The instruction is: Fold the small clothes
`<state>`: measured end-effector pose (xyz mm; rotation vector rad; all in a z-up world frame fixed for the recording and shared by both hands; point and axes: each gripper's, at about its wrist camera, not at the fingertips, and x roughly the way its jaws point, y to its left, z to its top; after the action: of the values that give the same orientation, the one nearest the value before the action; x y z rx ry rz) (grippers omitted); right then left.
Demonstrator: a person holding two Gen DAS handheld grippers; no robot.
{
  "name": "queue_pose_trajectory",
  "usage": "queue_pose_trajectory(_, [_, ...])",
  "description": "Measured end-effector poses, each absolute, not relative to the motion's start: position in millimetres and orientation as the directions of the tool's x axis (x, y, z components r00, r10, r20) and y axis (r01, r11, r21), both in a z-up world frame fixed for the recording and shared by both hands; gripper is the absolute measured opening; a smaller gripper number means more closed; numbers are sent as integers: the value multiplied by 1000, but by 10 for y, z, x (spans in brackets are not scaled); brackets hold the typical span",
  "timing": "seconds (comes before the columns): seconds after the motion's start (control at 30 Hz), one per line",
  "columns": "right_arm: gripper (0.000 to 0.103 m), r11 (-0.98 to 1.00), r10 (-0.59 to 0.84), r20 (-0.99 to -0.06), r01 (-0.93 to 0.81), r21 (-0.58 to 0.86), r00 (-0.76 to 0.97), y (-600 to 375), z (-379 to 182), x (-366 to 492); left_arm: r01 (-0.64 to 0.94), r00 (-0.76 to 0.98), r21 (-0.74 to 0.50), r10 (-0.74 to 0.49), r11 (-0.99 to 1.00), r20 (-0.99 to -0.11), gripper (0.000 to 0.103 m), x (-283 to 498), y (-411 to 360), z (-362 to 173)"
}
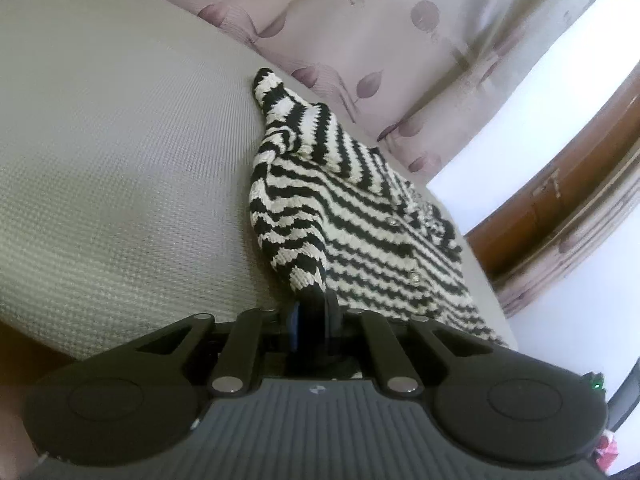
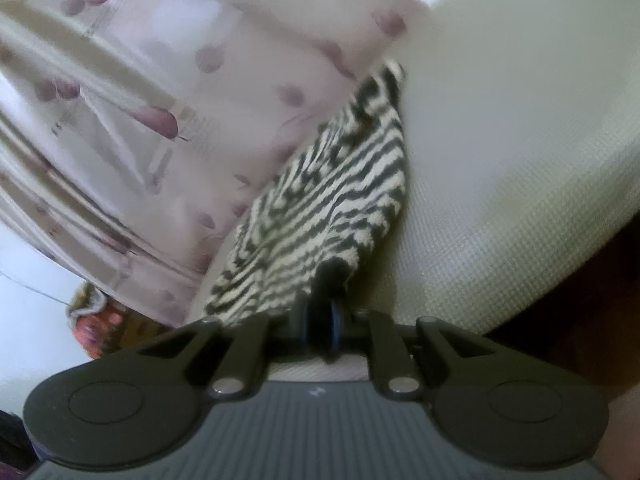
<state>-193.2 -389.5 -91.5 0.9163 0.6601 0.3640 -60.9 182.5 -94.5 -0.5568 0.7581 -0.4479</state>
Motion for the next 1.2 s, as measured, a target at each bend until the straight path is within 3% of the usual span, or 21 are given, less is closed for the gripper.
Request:
queue_pose_trajectory(0.07, [41,559,543,-369,3,829,755,-3927,-939,-1928,173,632,-621,-570,764,-525,14,-579,1832,-979])
queue_pose_trajectory(0.1, [59,557,540,-368,6,830,757,-3928,-942,-1924,168,632,-624,-569,764,-526,17,-575,1836,-990])
queue_pose_trajectory(0.13, [66,551,544,-364,6,834,756,-3925,-951,-1916,163,631,-623,-566,765,-531,20,-567,1835,-1002])
queue_pose_trajectory(0.2, [66,543,550,-365,9,839,751,-3893,-980,-1885,171,624,-634,-580,754,-523,36,-563,1835,-1012])
queue_pose_trajectory(0.27, [64,549,554,-381,19,835,740,-3850,-1029,-1842,183,612,-655,-606,733,-507,51,-555,1829,-1004])
queue_pose_trajectory(0.3, [53,557,554,-389,19,830,736,-3826,-1054,-1821,195,606,-658,-617,728,-503,56,-552,1813,-994])
queue_pose_trajectory(0.33, [25,572,546,-402,24,820,735,-3805,-1076,-1797,201,603,-651,-616,732,-506,54,-551,1793,-980])
queue_pose_trajectory(0.37, [12,583,543,-414,27,812,731,-3789,-1088,-1778,203,604,-636,-606,744,-517,45,-549,1772,-967])
queue_pose_trajectory(0.4, [10,597,534,-423,28,802,732,-3774,-1090,-1766,204,600,-625,-601,753,-529,11,-542,1758,-964])
queue_pose_trajectory(0.53, [10,585,545,-369,-26,811,753,-3781,-970,-1787,178,633,-628,-576,758,-516,10,-513,1778,-890])
queue_pose_trajectory(0.63, [10,568,551,-335,-49,822,764,-3848,-826,-1743,182,676,-680,-593,710,-438,10,-451,1821,-746])
queue_pose_trajectory(0.87, [10,543,560,-272,-99,834,782,-3967,-485,-1364,229,734,-673,-579,703,-355,10,-157,1661,-383])
queue_pose_trajectory(1.2, [10,610,528,-282,-127,782,801,-4097,-213,-271,202,810,-678,-509,707,-290,10,926,1529,-122])
